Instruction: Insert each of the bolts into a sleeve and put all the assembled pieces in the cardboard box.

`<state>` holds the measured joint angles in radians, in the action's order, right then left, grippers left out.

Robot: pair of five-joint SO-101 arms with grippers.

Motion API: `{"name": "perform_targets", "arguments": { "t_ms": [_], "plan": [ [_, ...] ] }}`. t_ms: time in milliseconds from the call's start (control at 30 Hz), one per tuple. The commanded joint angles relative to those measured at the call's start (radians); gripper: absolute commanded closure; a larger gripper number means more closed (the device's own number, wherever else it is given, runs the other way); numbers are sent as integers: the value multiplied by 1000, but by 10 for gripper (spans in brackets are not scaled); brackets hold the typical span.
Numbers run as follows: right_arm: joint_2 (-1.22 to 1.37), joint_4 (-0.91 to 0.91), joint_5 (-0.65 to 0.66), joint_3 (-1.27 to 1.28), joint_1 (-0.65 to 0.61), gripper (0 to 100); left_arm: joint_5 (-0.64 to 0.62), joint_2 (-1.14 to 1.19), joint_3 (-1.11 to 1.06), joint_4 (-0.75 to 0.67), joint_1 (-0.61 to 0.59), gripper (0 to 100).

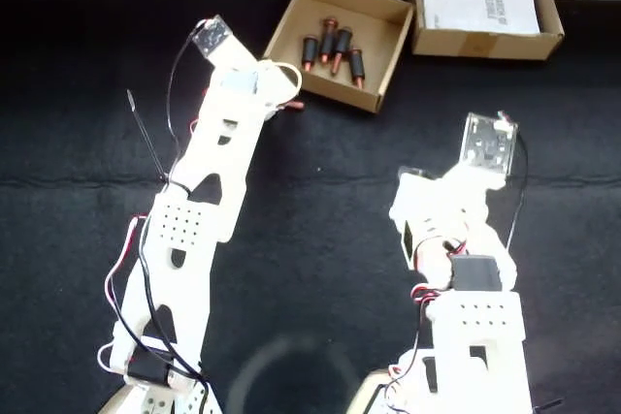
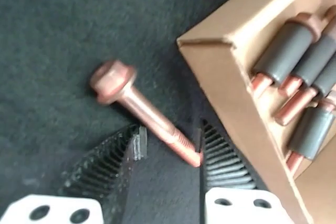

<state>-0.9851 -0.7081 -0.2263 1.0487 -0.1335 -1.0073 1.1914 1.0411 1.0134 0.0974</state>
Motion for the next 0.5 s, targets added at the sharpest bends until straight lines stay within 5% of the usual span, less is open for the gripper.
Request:
{"name": "perform_targets", "arguments": {
  "t_ms": [0, 267, 467],
  "plan": [
    [-21, -19, 9, -97, -10, 991, 41, 58, 50, -95, -36, 968],
    [-19, -31, 9, -119, -8, 991, 132, 116, 186, 12, -10, 992],
    [-19, -30, 9, -113, -7, 991, 359, 107, 297, 253, 50, 992]
  ]
}}
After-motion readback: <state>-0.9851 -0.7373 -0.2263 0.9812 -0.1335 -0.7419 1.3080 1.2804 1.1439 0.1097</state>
